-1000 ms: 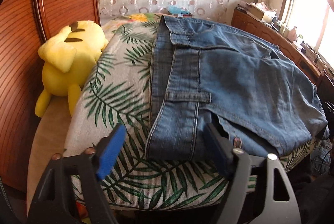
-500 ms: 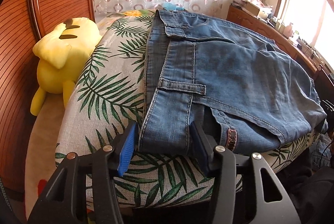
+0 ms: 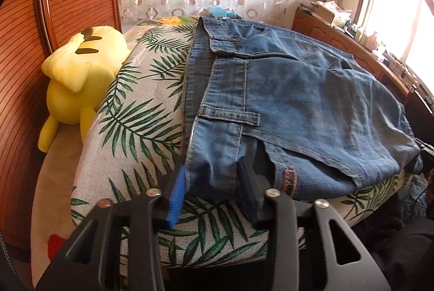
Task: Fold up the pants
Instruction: 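Lower the left tool to the jeans waistband while the right tool approaches the leg hem, then close the left gripper on the waistband while the right gripper closes on the hem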
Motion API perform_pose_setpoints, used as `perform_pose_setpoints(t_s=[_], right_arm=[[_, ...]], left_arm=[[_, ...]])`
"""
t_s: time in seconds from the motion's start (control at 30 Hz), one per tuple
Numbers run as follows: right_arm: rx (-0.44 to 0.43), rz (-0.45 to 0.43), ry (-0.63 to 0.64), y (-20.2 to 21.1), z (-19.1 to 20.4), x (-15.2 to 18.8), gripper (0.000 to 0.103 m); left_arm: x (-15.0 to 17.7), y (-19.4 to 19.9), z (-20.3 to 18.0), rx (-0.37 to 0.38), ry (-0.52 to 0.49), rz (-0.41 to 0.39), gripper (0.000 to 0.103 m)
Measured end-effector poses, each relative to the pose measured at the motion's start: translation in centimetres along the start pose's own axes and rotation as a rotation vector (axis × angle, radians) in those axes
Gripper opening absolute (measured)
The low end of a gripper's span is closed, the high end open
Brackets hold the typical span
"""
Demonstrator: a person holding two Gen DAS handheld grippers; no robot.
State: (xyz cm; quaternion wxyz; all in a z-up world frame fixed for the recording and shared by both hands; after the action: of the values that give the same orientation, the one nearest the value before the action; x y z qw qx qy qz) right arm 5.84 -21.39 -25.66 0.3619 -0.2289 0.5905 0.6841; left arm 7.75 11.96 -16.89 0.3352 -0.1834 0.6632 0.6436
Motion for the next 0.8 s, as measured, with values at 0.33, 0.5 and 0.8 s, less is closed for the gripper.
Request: perform_pose_setpoints(t_s=[0.33,0.5,0.8], right_arm=[[-0.002,-0.069,0.047,1.8,0.3,-2.8,0.006],[-0.022,-0.184,0.058,4.6,0.6,-6.7,0.005],[-0.051,-0.002,0.068,-3.2,1.2,-3.8,0.006]], left_arm=[[-1.8,2.1,-0.7,-0.005,-0.019,-0.053,0.018],[-3.4,4.4,-0.5,-0.018,-0.026,-0.116,0.018],[-3.0,2.5,-0.1,-0.03,-0.025,-0.076,0.018]])
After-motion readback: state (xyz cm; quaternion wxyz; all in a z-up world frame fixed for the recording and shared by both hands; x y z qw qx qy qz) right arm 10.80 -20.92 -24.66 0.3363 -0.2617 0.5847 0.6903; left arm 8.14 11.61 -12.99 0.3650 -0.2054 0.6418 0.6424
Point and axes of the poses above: each gripper's, at about its wrist camera, not at the fingertips, and y roughly against the way its jaws point, z to its left, x to its underside, the point moved 6 cm from there along -y, roughly the way its jaws point, and after that the axes turned 14 degrees about -y, right-handed, at the moved point
